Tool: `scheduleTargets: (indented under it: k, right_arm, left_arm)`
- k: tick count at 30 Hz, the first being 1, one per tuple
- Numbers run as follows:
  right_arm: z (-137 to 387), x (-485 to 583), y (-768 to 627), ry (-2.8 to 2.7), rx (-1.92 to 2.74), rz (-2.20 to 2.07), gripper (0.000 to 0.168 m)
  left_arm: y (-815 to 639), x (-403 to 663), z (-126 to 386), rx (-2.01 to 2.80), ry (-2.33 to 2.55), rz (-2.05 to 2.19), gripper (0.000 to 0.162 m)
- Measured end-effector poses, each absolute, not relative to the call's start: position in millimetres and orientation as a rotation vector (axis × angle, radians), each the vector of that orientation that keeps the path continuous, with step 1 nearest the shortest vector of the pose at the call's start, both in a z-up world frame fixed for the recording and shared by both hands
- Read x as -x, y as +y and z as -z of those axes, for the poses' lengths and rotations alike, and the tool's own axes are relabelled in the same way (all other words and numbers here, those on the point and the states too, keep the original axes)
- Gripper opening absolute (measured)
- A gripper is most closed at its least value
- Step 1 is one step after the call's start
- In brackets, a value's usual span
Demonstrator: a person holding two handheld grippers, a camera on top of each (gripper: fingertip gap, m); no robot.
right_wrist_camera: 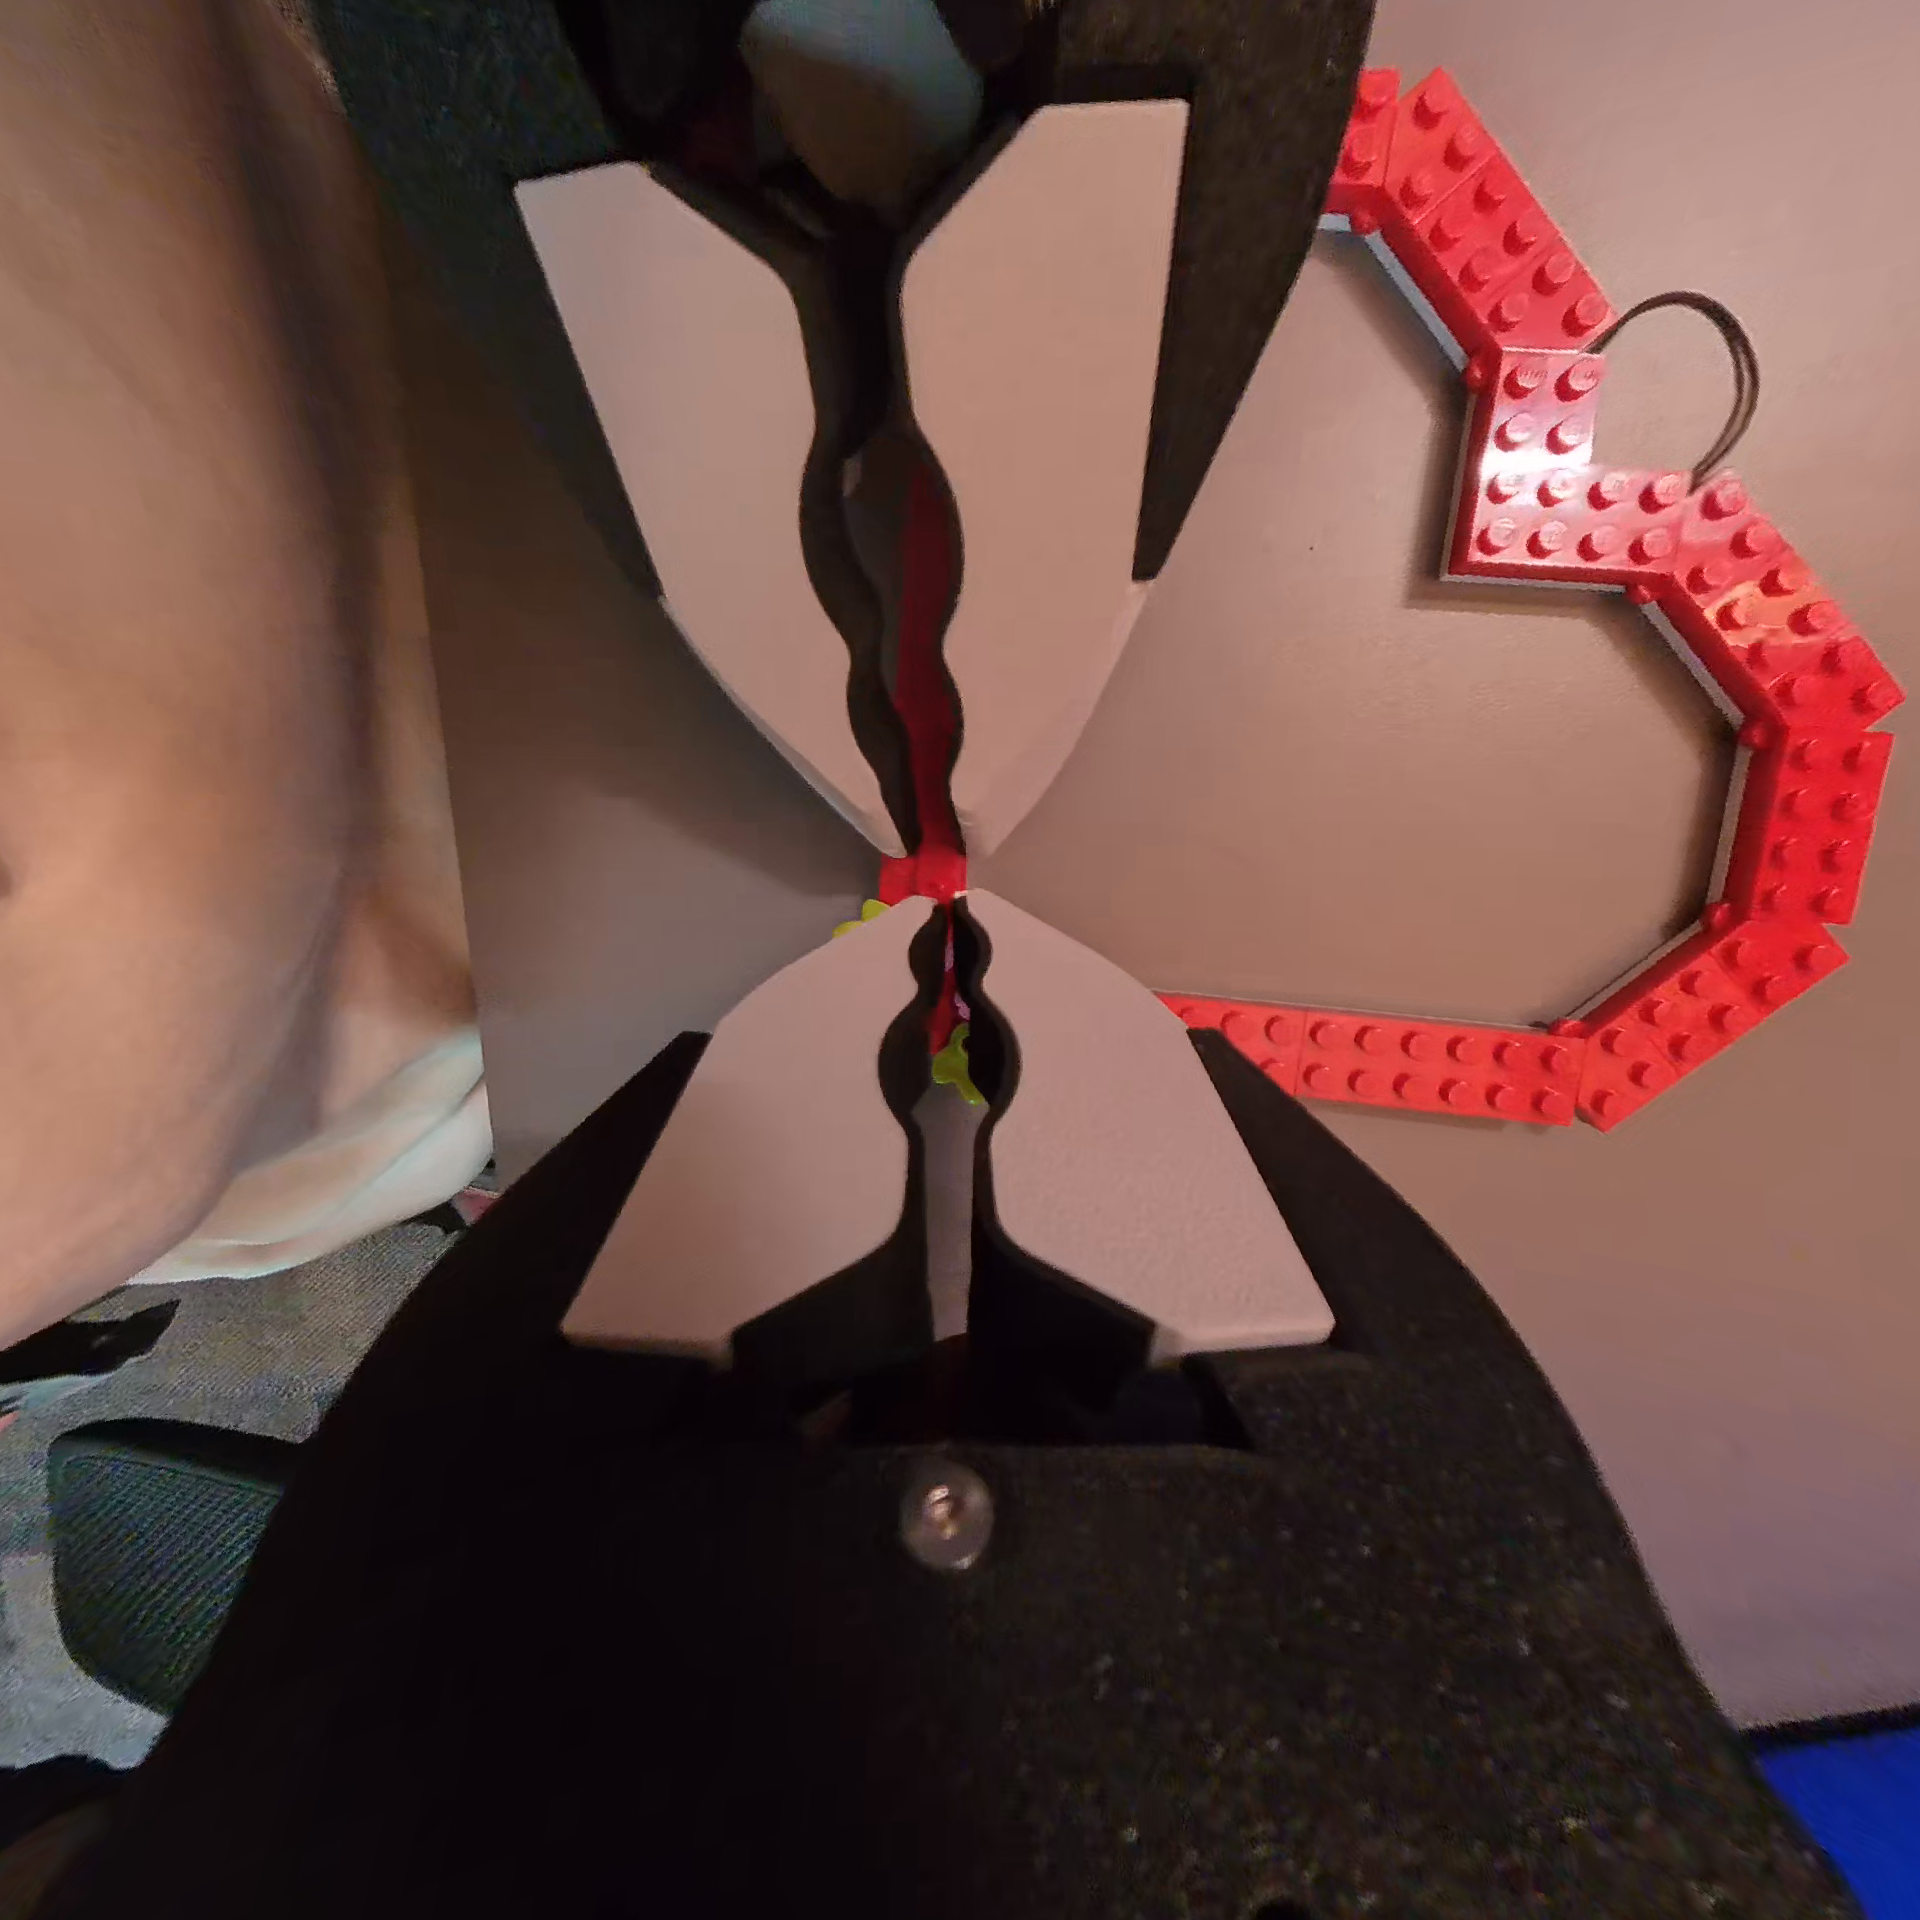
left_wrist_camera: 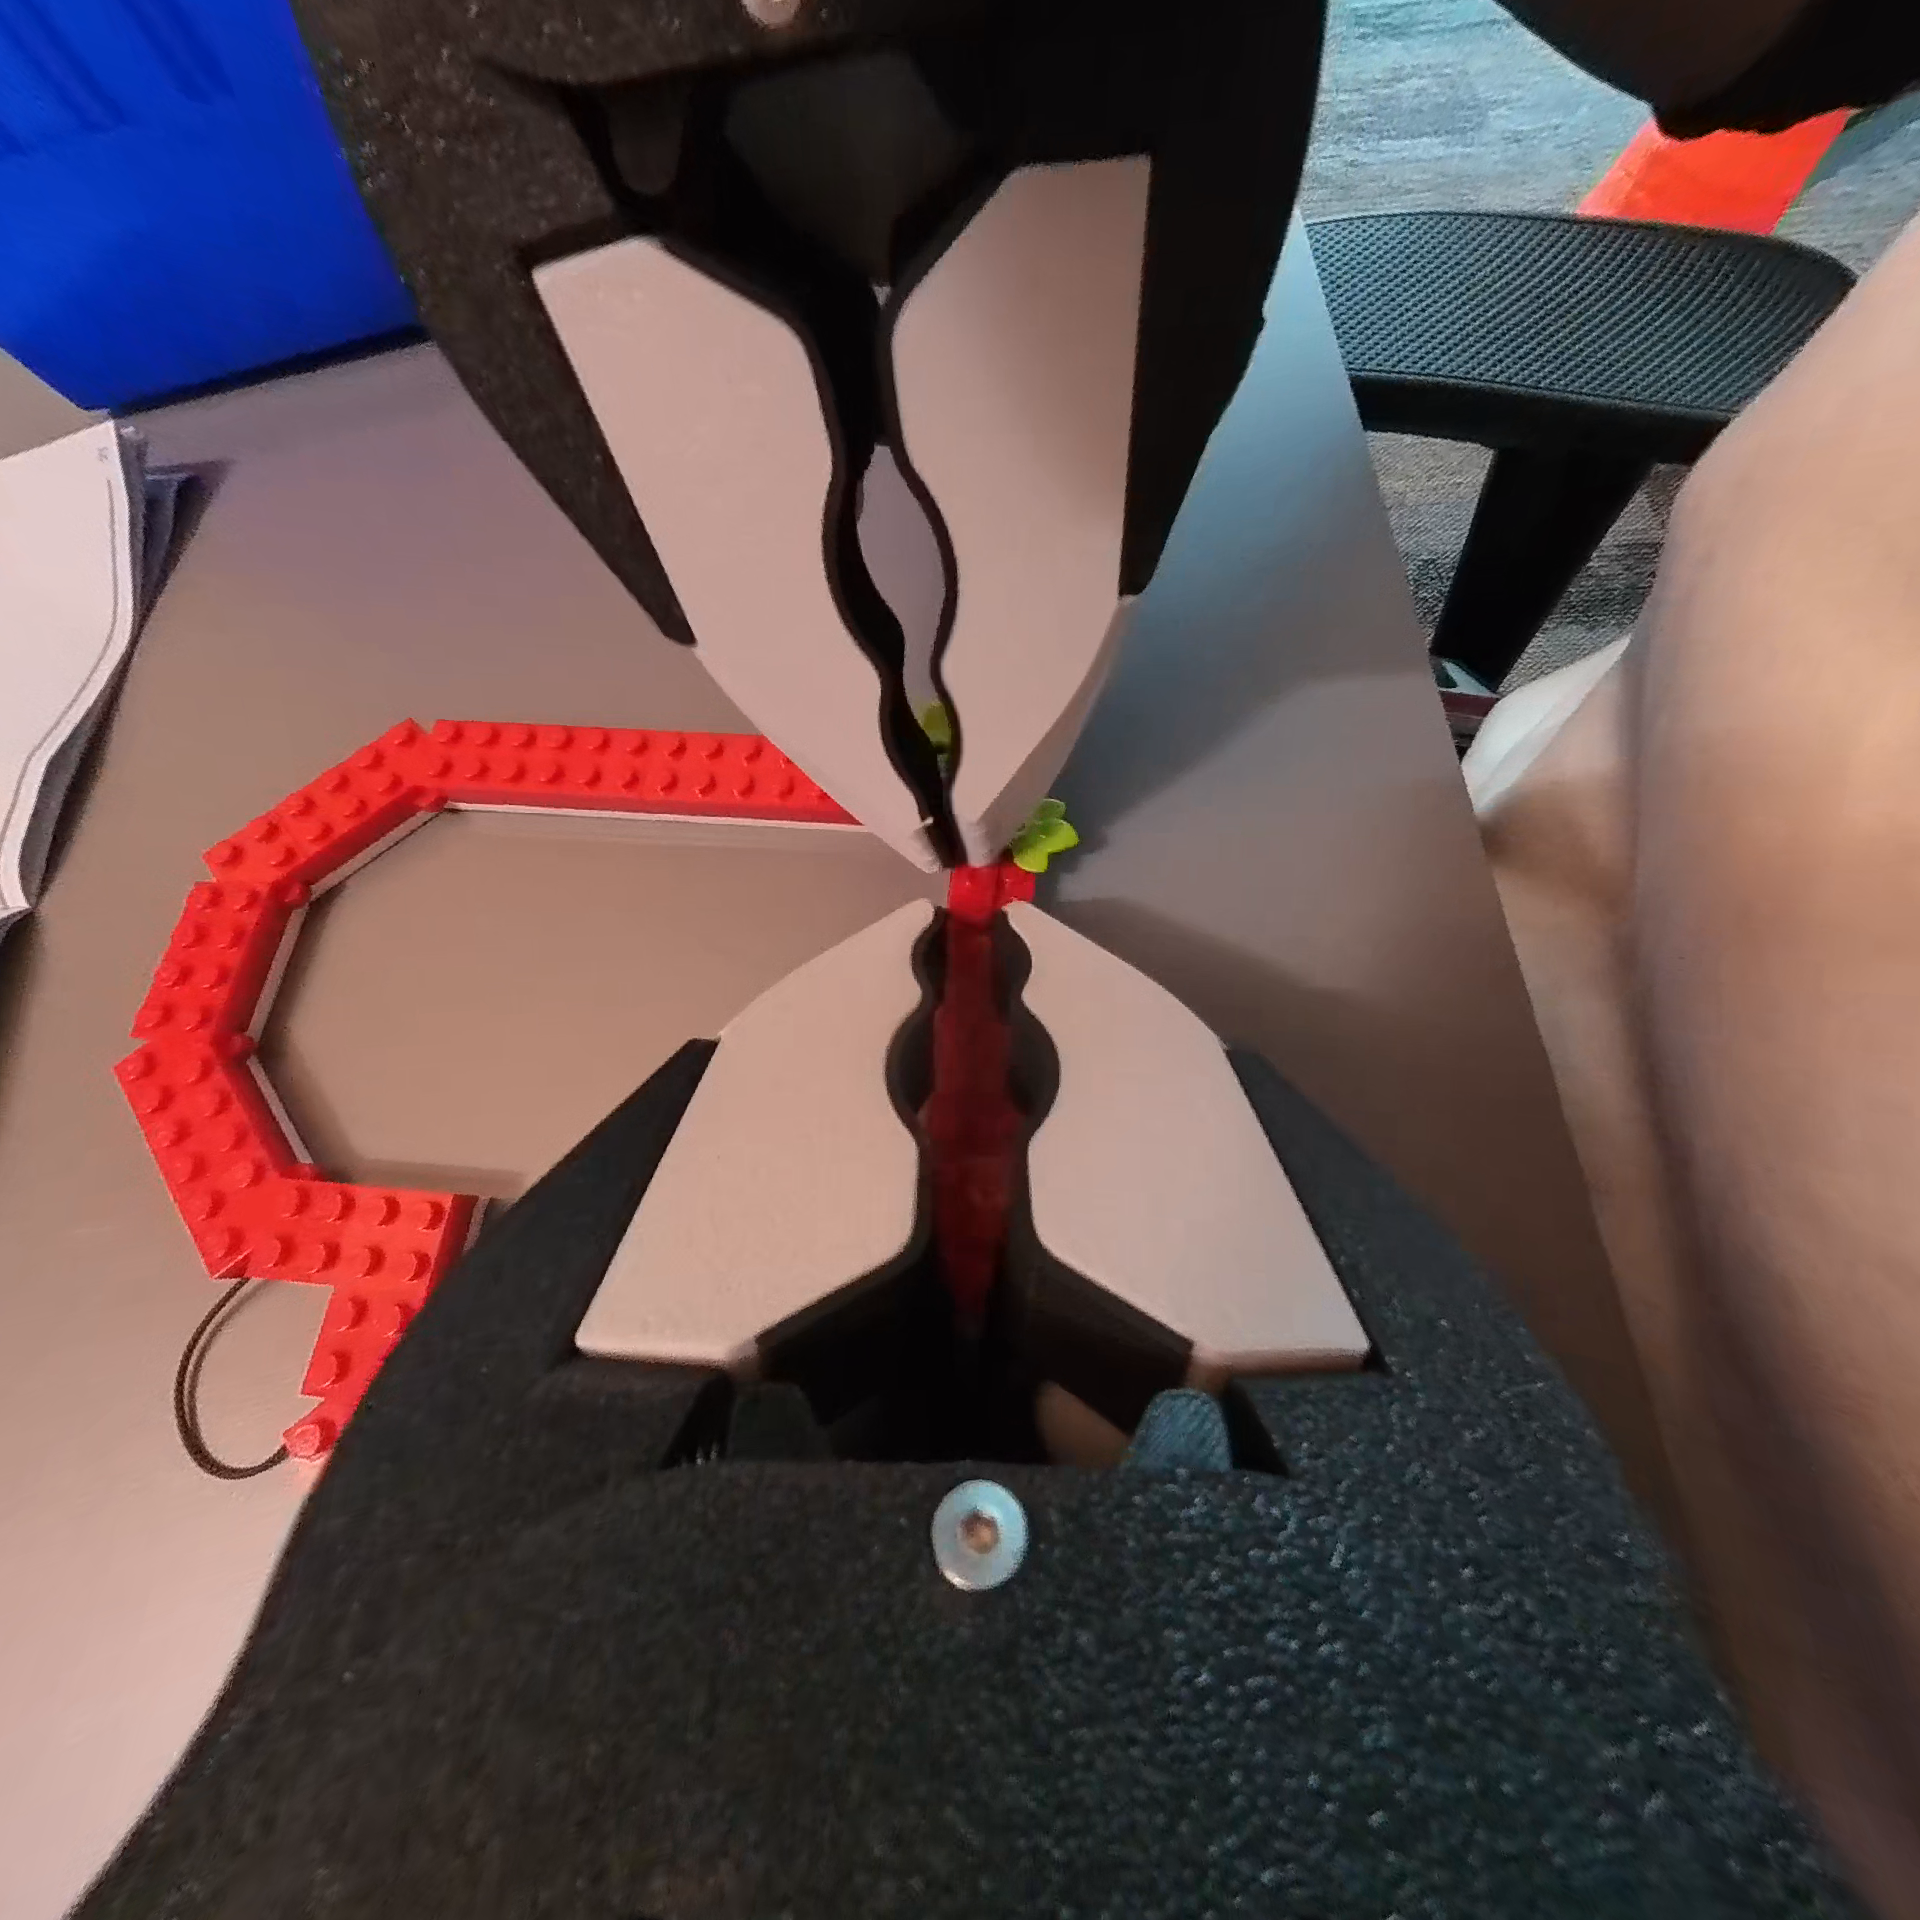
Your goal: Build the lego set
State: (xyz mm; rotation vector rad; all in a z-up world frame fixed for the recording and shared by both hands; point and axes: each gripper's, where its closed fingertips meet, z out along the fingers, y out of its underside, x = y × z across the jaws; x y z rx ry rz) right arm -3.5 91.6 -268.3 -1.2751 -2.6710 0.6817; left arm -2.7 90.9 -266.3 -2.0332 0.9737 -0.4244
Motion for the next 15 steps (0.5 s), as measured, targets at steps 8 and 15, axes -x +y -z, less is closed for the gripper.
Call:
scheduleTargets:
  k: [8,15]
  right_arm:
    - [267.6,1.2,100.9,-2.593,1.316,-0.643,0.005]
    - [266.6,4.2,87.3,-2.566,1.285,-0.708,0.002]
  left_arm:
    - [90.8,2.4,266.5,2.038,0.971,0.436,0.007]
    - [91.0,2.6,266.8,2.051,0.954,0.453,0.007]
